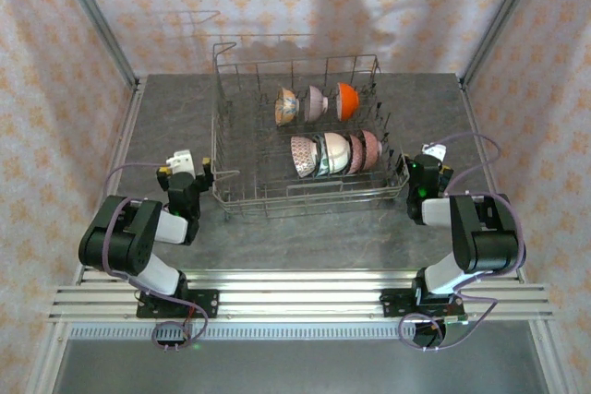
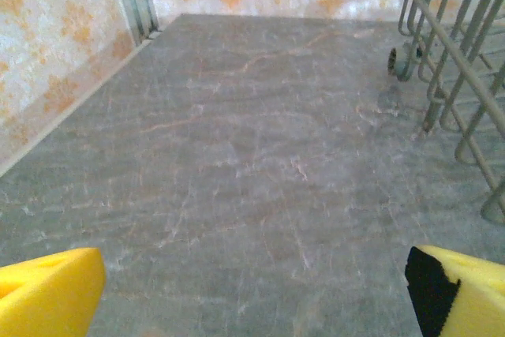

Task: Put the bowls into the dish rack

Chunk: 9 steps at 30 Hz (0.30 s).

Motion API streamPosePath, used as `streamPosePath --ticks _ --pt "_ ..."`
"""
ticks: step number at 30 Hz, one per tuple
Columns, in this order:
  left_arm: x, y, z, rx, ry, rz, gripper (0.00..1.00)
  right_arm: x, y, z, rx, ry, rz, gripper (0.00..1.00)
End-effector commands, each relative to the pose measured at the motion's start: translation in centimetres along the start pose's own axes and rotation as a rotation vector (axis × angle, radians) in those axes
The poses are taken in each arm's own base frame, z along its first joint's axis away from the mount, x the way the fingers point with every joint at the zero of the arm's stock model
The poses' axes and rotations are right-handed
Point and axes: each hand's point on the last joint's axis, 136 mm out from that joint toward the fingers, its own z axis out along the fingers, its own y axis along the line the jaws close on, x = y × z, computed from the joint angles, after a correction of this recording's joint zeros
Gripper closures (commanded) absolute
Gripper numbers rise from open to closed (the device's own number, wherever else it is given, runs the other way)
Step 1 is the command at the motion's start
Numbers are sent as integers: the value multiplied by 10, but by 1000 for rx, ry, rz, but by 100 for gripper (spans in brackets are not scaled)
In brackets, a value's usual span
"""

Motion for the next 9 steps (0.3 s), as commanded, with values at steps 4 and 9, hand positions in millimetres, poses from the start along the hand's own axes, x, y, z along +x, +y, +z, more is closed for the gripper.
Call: streamPosePath --ticks 4,9 --pt "-18 -1 11 -50 -12 32 0 -16 28 -1 -125 -47 5 0" --pt "-18 -1 11 -50 -5 33 0 -16 27 -3 -126 -56 12 0"
